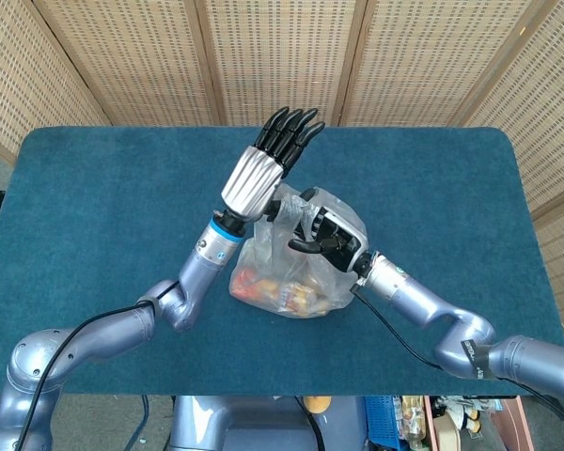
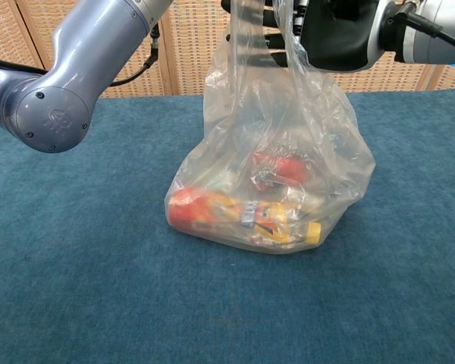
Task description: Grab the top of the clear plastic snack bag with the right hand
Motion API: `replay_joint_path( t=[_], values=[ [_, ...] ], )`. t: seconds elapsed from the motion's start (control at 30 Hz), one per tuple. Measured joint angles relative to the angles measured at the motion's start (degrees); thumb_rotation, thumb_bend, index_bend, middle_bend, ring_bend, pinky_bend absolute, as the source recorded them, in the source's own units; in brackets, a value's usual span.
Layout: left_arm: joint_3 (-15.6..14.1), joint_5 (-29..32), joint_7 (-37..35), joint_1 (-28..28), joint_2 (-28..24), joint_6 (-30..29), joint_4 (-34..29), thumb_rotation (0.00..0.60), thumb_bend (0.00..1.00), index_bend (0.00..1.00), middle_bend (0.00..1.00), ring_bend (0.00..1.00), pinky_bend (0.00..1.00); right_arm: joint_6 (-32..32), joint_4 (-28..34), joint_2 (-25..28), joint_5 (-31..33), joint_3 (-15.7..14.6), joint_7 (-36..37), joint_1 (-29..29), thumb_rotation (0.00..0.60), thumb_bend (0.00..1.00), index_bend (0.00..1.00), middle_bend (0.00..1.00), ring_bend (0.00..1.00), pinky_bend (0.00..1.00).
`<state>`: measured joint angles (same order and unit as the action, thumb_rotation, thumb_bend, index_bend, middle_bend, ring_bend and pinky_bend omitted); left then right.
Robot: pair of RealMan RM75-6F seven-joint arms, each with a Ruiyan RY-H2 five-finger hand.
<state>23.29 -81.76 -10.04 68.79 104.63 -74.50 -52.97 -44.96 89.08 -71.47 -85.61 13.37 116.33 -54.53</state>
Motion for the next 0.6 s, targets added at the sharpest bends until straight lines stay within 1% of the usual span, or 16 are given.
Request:
replay_joint_path(
  t=[0.37,0.6],
  values=[
    [0.3,0.4,0.3,0.9,0.4,0.5,0.7,0.600,0.29,0.00,0.00,0.00,0.00,-0.3,-0.8,-0.7,-0.9,0.3,2.3,-0.7,0.600,0.13,0.33,0.35,0.13,0.08],
    [0.5,0.8,0.7,1.4,0.4,1.2,0.9,0.600,0.29,0.00,0.00,0.00,0.00,-0.1,-1.1,-0.7,-2.7,-0.6,3.9,-1.3,0.600,0.14,0.33,0.36,0.15,0.10]
  ],
)
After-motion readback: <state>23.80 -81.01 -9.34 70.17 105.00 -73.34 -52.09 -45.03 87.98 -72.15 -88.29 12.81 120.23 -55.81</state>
